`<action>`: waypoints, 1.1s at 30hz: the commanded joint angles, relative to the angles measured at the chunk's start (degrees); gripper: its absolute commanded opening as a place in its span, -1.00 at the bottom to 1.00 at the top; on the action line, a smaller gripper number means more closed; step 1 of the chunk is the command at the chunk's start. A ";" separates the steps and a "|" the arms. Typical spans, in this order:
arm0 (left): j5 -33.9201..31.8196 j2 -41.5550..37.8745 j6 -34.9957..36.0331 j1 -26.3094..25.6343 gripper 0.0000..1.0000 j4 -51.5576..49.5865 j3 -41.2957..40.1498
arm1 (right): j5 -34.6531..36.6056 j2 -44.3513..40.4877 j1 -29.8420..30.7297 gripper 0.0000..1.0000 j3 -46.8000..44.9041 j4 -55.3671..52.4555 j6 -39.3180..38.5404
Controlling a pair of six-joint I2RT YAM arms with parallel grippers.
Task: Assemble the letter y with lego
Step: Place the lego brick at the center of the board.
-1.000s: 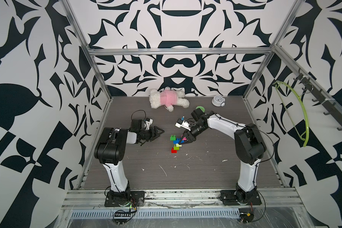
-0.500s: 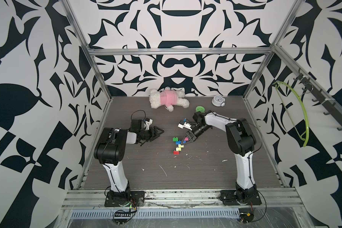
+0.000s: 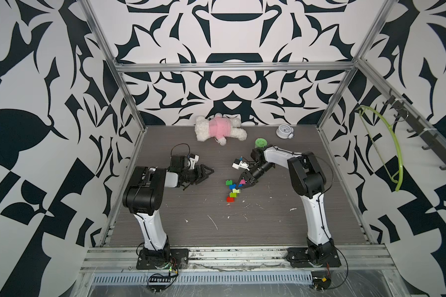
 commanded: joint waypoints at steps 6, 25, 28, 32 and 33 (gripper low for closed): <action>-7.04 2.82 0.81 0.52 0.35 -9.36 -2.69 | -0.89 1.04 -0.96 -0.33 3.24 -3.49 0.72; -7.04 2.82 0.76 0.47 0.35 -9.35 -2.68 | 0.76 1.80 -3.16 0.07 3.47 -2.07 5.14; -7.04 2.82 0.77 0.52 0.34 -9.35 -2.76 | 1.48 1.26 -3.74 0.08 2.65 -1.52 6.31; -7.12 2.78 0.77 0.50 0.34 -9.35 -2.70 | 3.00 0.20 -4.32 0.14 1.05 -0.61 7.98; -7.08 2.82 0.80 0.48 0.34 -9.39 -2.73 | 3.32 -0.12 -4.50 0.16 0.65 -0.34 8.33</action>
